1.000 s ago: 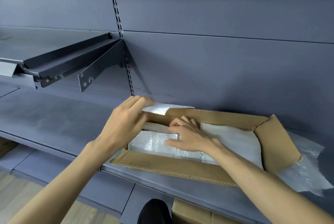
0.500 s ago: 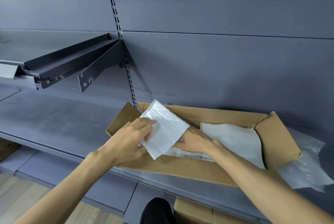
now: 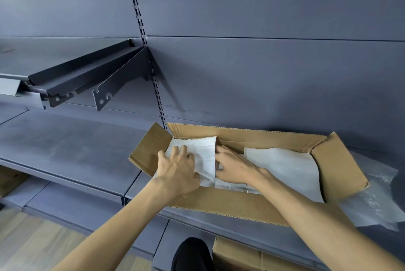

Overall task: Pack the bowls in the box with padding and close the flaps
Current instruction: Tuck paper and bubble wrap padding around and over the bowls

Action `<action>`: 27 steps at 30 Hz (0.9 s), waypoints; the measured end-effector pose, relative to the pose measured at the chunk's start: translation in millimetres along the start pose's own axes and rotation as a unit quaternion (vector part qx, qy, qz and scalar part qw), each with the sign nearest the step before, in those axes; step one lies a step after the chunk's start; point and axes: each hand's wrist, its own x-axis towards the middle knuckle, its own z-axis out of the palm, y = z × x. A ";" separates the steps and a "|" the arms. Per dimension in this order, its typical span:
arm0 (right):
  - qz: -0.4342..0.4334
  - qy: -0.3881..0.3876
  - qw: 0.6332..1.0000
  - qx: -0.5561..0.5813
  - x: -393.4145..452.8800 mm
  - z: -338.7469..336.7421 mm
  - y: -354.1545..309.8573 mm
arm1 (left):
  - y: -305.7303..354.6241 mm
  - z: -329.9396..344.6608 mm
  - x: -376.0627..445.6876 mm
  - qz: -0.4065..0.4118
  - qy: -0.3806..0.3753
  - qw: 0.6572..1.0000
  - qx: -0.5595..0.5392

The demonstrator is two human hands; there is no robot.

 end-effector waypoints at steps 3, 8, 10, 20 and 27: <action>0.004 0.013 0.999 0.030 -0.4 0.3 2.9 | -4.1 -5.3 6.5 0.010 -0.096 0.992 -0.076; 0.030 -0.001 0.998 0.056 -0.4 -4.6 0.4 | -24.0 -21.3 17.8 0.008 -0.169 0.960 -0.223; 0.037 0.001 0.998 0.058 -0.5 -7.0 -0.6 | -30.4 -17.3 25.6 0.016 -0.028 0.982 -0.184; 0.009 0.216 0.976 0.008 -10.7 -26.5 -6.6 | -45.8 34.5 45.3 0.212 -0.035 0.951 -0.222; -0.033 0.088 0.996 0.009 -32.4 -42.5 -10.2 | -44.3 37.2 48.7 0.197 -0.150 0.951 -0.183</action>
